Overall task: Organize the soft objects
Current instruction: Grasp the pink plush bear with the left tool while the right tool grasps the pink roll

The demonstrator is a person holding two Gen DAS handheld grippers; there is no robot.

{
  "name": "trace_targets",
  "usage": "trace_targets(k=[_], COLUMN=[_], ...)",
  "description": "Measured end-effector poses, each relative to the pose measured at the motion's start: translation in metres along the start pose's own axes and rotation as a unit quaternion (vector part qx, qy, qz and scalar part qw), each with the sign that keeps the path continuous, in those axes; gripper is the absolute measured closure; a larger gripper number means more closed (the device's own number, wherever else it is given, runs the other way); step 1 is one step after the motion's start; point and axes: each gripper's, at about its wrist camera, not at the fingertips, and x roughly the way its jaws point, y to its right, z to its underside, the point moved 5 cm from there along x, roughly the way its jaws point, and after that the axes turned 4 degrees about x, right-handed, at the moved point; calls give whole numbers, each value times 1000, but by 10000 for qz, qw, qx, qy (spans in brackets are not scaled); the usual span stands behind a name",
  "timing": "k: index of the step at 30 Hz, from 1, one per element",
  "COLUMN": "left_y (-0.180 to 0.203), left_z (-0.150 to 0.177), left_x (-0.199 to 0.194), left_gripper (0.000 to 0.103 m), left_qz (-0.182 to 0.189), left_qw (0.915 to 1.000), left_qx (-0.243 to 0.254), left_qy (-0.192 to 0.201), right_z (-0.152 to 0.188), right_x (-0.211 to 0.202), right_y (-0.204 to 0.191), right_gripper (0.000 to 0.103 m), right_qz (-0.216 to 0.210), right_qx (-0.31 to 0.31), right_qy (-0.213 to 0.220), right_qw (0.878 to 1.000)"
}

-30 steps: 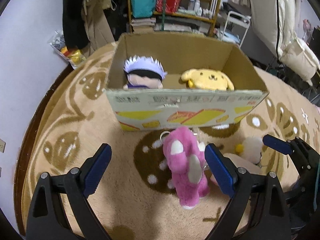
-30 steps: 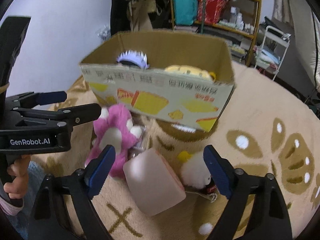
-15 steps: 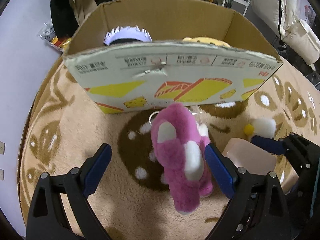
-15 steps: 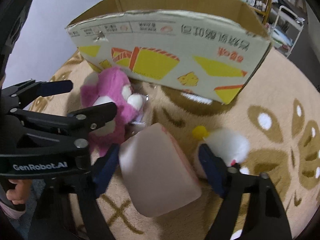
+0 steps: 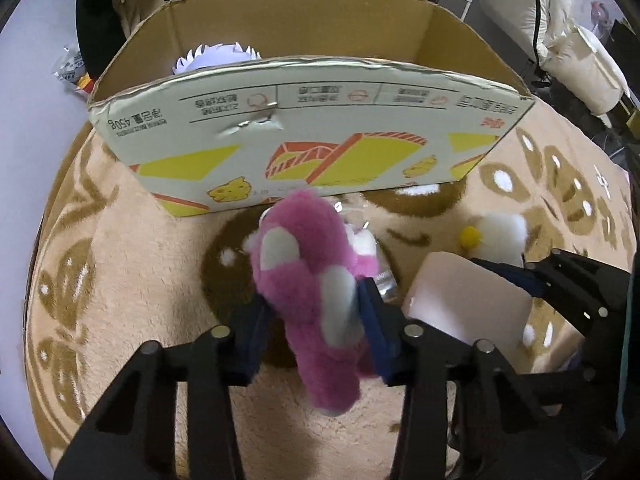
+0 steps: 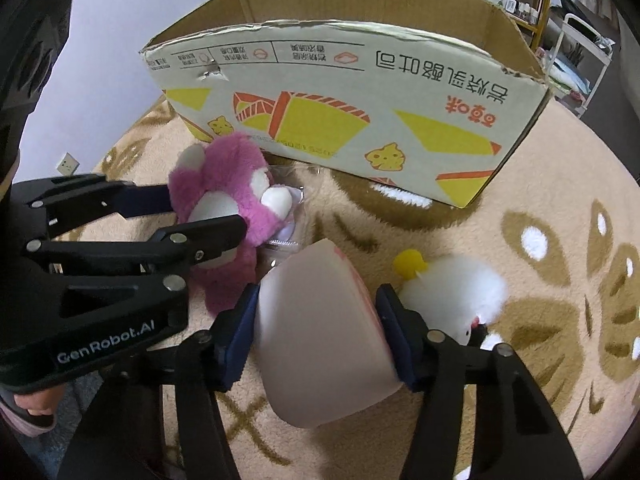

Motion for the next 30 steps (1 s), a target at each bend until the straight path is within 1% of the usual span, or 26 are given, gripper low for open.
trace_targets(k=[4, 8, 11, 15, 19, 21, 22, 24, 27, 30], left_y=[2, -11, -21, -28, -29, -30, -30, -29, -29, -29], left_z=[3, -2, -1, 0, 1, -1, -1, -2, -3, -4], left_x=[-5, -14, -27, -41, -57, -63, -68, -81, -97, -116], left_gripper=[66, 66, 66, 66, 66, 66, 66, 66, 66, 66], left_qz=[-172, -566, -670, -853, -1046, -1187, -1330, -1499, -1505, -1491], left_qw=[9998, 9976, 9955, 9922, 9877, 9848, 9813, 9750, 9686, 9607], left_qx=[5, -180, -358, -435, -438, -454, -464, -434, -453, -474], left_qy=[122, 366, 570, 796, 1073, 1182, 1313, 1580, 1927, 2294], right_z=[0, -2, -5, -9, -17, -21, -22, -26, -26, -30], right_x=[-6, -14, -31, -53, -77, -93, -103, -121, -133, -139], right_y=[6, 13, 17, 21, 25, 27, 26, 23, 19, 18], right_gripper=[47, 49, 51, 52, 52, 53, 53, 53, 53, 53], right_qz=[-53, -10, -57, -75, -149, -183, -169, -106, -84, -107], right_qx=[106, 230, 307, 415, 597, 624, 596, 510, 427, 417], right_qy=[53, 225, 502, 948, 1544, 1947, 2196, 2593, 2900, 3034], right_qw=[9999, 9995, 9983, 9946, 9861, 9787, 9736, 9644, 9561, 9519])
